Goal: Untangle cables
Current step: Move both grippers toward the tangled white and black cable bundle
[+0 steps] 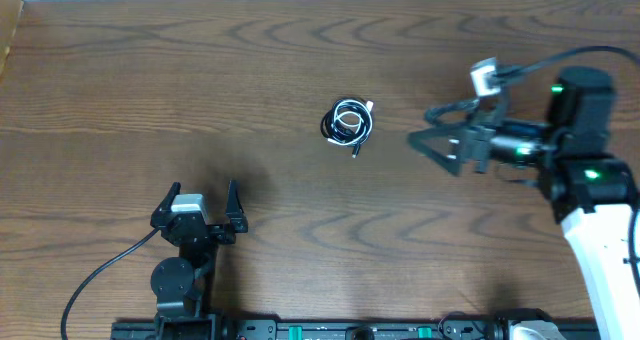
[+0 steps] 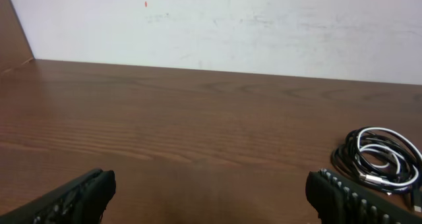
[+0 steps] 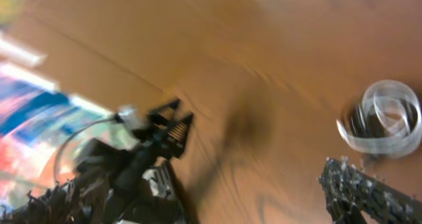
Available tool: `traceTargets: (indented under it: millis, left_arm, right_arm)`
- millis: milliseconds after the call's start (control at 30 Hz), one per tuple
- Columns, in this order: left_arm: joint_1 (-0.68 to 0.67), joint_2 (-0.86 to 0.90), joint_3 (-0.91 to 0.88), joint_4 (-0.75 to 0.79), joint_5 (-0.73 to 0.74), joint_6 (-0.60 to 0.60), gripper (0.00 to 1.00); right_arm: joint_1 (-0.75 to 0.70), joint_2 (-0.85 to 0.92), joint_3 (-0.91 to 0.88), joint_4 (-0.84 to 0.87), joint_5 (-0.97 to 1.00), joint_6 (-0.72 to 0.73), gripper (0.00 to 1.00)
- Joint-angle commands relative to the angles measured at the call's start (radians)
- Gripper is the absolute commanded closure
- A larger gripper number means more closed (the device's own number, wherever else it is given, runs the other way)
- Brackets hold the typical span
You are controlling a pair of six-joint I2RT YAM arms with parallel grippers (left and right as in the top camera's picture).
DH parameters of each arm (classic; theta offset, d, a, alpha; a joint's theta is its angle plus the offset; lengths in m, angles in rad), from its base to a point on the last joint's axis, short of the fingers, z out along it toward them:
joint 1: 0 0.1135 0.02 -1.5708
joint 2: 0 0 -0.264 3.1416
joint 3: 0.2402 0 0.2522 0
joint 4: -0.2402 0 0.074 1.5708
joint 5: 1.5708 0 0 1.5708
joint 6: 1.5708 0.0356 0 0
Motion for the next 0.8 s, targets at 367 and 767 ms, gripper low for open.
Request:
traceTargets:
  millis: [367, 767]
  left_arm:
    - [-0.005, -0.006, -0.013, 0.168, 0.350, -0.210, 0.02]
    - [0.034, 0.387, 0.557, -0.211, 0.512, -0.038, 0.02]
  right_arm:
    - [0.320, 0.228, 0.019, -0.159, 0.702, 0.083, 0.01]
    - [0.269, 0.304, 0.031, -0.032, 0.713, 0.083, 0.01]
